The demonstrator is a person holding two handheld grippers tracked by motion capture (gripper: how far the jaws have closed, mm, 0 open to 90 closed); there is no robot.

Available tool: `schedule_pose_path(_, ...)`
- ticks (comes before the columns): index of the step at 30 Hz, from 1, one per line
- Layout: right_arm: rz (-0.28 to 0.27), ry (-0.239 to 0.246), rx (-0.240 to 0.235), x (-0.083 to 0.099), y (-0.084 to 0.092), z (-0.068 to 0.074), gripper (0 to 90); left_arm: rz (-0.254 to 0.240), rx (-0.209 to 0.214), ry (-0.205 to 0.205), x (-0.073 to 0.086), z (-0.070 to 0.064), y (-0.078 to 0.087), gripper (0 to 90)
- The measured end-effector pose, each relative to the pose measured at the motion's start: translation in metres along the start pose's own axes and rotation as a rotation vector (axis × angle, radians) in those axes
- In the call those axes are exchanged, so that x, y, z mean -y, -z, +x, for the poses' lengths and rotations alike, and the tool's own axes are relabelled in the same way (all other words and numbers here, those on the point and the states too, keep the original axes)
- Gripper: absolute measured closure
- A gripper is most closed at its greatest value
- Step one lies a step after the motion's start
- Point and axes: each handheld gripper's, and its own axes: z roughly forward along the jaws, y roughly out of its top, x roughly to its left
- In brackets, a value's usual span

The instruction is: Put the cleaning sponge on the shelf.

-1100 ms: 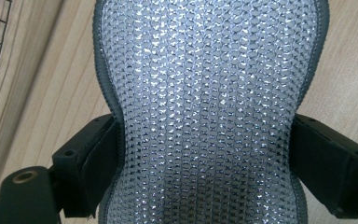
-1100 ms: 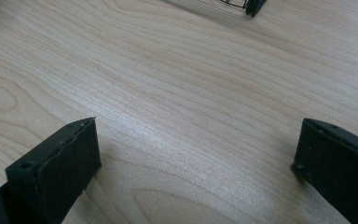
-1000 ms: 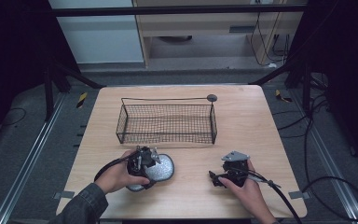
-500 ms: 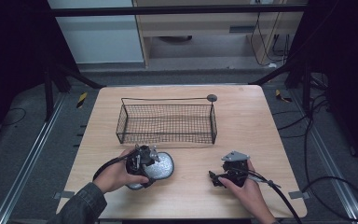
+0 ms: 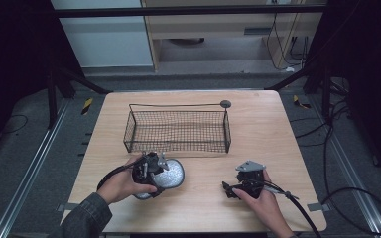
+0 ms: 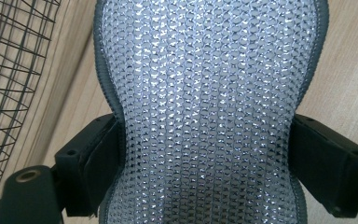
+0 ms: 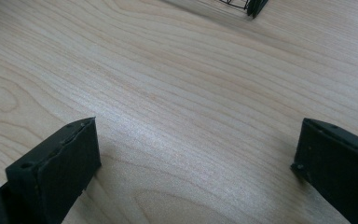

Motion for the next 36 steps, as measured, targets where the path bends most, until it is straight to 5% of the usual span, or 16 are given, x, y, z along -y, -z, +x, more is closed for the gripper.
schedule_pose_path(13,0.001,0.0,0.0,0.0,0.0,0.0,0.4,0.008,-0.048,-0.037,-0.008,0.005,0.02,13.4)
schedule_pose_path(24,0.0,0.001,0.0,0.0,0.0,0.0,0.4,0.012,-0.154,-0.067,-0.015,0.023,0.055,13.3)
schedule_pose_path(36,0.001,0.001,0.0,0.0,0.0,0.0,0.4,0.024,-0.22,-0.068,-0.015,0.051,0.074,13.3)
